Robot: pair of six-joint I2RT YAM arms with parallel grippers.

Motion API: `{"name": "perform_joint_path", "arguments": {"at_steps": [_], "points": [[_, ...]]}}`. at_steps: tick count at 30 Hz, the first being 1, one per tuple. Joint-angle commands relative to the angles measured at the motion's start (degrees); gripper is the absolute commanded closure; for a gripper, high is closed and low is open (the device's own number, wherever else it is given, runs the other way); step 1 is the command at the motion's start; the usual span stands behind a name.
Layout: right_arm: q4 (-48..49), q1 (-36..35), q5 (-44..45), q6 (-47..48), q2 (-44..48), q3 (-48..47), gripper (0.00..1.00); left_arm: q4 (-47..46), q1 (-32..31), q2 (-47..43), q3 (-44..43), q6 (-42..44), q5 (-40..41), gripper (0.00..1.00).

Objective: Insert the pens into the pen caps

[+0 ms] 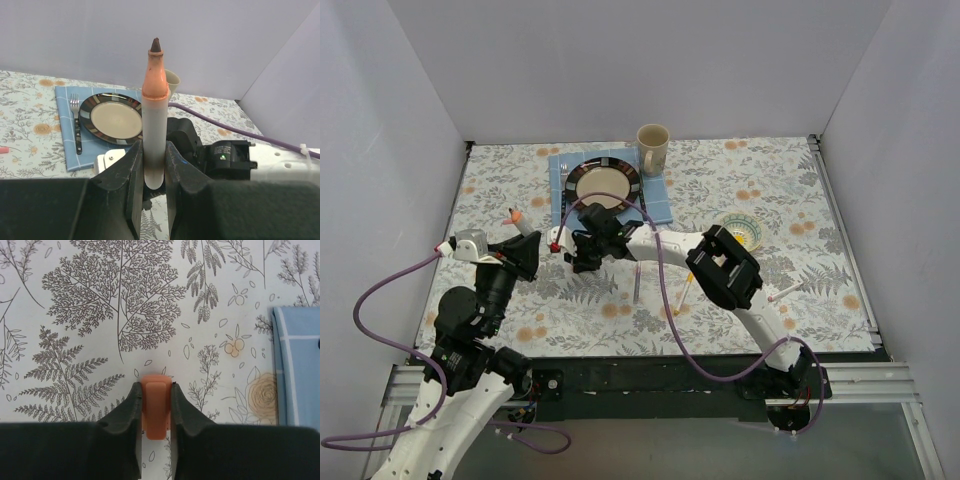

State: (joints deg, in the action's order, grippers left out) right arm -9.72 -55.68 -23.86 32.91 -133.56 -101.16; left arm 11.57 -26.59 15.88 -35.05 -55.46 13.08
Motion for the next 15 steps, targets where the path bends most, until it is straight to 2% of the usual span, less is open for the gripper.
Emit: {"name": "perform_joint_path", "arguments": {"at_steps": [1,3,9,15], "points": [[1.4,-1.2,13.2,-6.2,3.2,11.0,0.9,-0.7,-0.1,0.1,0.5,-0.2,0.1,1.0],[3.6,-1.3,15.4,-8.8,5.8,16.9,0.99,-0.5,0.0,1.2,0.1,-0.9,-0.4,1.0],[7.9,-1.1,21.3,-19.0,15.9,26.7,0.99,3.6,0.0,9.1,-3.6,-4.6,-5.0,1.0],[1.8,0.8,23.1,-29.6,21.1,21.6,0.99,5.1,-0.1,14.7,-2.8,-9.4,-10.3,1.0]]}}
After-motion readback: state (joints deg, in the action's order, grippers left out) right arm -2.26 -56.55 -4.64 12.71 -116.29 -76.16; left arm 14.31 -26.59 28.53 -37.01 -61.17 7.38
